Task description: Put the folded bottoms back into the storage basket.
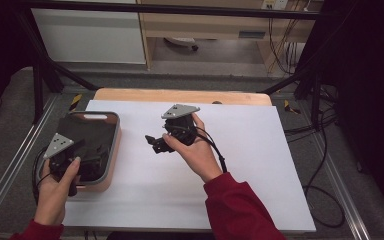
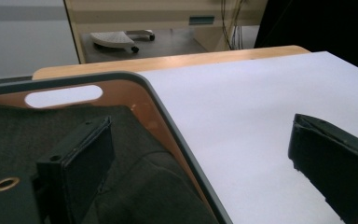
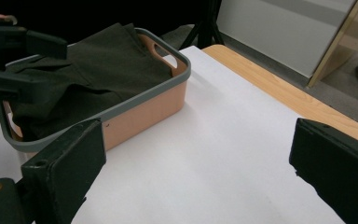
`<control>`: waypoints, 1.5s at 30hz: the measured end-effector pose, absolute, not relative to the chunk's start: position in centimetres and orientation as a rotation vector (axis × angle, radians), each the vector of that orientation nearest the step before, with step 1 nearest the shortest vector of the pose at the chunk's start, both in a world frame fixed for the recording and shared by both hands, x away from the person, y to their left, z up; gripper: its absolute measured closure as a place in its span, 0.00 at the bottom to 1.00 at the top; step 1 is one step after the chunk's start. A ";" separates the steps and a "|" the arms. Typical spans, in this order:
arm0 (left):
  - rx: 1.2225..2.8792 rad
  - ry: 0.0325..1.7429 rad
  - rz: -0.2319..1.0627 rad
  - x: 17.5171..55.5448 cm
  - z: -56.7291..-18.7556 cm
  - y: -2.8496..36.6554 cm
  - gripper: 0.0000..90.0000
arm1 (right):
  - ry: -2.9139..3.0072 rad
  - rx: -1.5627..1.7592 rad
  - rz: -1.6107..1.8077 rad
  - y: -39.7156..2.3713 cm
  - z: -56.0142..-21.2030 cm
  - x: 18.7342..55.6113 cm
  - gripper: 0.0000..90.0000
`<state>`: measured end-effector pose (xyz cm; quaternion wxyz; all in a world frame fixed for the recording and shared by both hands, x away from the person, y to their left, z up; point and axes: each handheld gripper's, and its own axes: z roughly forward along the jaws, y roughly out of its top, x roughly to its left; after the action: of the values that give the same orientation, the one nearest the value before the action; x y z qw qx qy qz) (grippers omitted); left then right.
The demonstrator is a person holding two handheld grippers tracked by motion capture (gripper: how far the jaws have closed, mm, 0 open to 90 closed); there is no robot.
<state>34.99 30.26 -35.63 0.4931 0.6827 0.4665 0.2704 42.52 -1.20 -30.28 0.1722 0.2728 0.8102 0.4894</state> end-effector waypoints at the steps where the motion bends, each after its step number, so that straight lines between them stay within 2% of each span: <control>1: 1.651 1.129 0.657 34.9 -35.7 30.2 0.08 | 2.295 0.776 1.388 -1.4 -30.2 42.5 0.04; 20: 1.602 1.130 0.634 34.2 -37.7 30.4 0.09 | 2.195 0.894 1.356 -8.8 -29.3 43.0 0.03; 30: 1.621 1.112 0.638 34.1 -37.9 29.9 0.09 | 2.146 0.958 1.347 -13.4 -29.0 42.8 0.04; 45: 1.633 1.099 0.642 34.0 -37.8 29.6 0.07 | 2.073 1.055 1.336 -17.8 -29.5 42.2 0.03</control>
<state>34.00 29.58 -37.82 0.5103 0.6782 0.4566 0.2668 42.17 -17.81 -29.47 0.2277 0.3830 0.7526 0.4849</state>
